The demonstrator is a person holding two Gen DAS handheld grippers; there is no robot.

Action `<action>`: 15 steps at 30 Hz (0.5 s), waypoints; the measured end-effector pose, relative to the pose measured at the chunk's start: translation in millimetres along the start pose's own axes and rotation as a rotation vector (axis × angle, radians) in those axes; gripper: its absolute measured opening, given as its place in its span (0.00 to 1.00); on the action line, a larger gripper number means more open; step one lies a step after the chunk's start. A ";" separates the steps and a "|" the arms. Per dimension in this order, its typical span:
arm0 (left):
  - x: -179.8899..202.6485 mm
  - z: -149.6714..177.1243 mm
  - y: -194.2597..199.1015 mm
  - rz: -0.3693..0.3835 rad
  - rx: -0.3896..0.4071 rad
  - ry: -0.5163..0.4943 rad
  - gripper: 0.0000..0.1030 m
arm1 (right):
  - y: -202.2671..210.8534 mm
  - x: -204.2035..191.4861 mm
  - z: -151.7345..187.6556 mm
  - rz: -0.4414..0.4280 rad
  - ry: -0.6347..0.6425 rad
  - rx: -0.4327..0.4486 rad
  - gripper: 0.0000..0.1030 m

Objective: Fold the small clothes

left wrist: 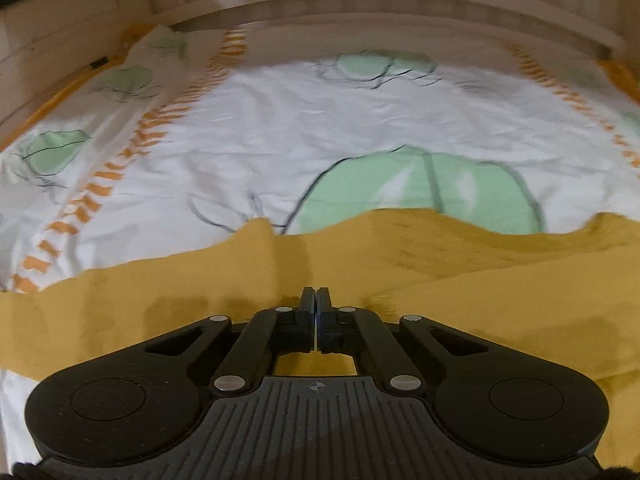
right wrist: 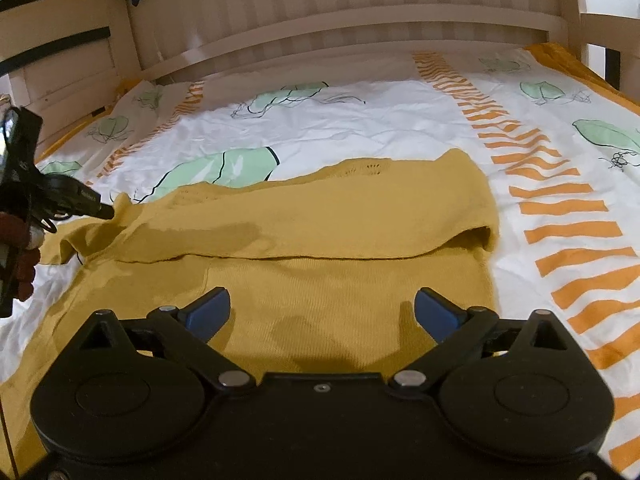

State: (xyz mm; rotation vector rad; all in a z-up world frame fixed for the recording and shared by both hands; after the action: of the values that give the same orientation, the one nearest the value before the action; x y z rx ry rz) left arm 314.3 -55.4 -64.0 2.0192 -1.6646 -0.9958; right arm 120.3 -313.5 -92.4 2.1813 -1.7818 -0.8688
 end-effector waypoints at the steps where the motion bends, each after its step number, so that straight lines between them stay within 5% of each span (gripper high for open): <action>1: 1.4 1.5 -6.0 -0.003 -0.022 -0.010 0.01 | -0.7 0.1 0.5 -0.003 -0.003 -0.005 0.98; 6: 9.2 15.1 -23.7 -0.007 -0.105 -0.006 0.06 | -12.6 2.3 5.9 -0.001 -0.004 -0.063 0.99; 11: 18.1 24.0 -20.8 -0.076 -0.046 -0.032 0.11 | -18.2 0.1 11.6 0.027 0.030 -0.091 0.99; 15: 25.5 27.9 -18.7 -0.202 -0.001 -0.087 0.42 | -20.1 -2.4 15.7 0.045 0.052 -0.100 0.99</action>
State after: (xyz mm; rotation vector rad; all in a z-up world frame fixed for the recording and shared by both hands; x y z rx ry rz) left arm 309.9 -70.2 -103.3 2.2060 -1.5231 -1.1675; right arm 128.1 -302.8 -114.3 2.0750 -1.7182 -0.8637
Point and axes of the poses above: each gripper's, at about its wrist camera, not at the fingertips, and y roughly against the way its jaws point, x to its right, z to its underside, the point moved 3 cm from there along -y, roughly the way its jaws point, and after that the axes turned 15 degrees about -z, right-handed, at the moved point
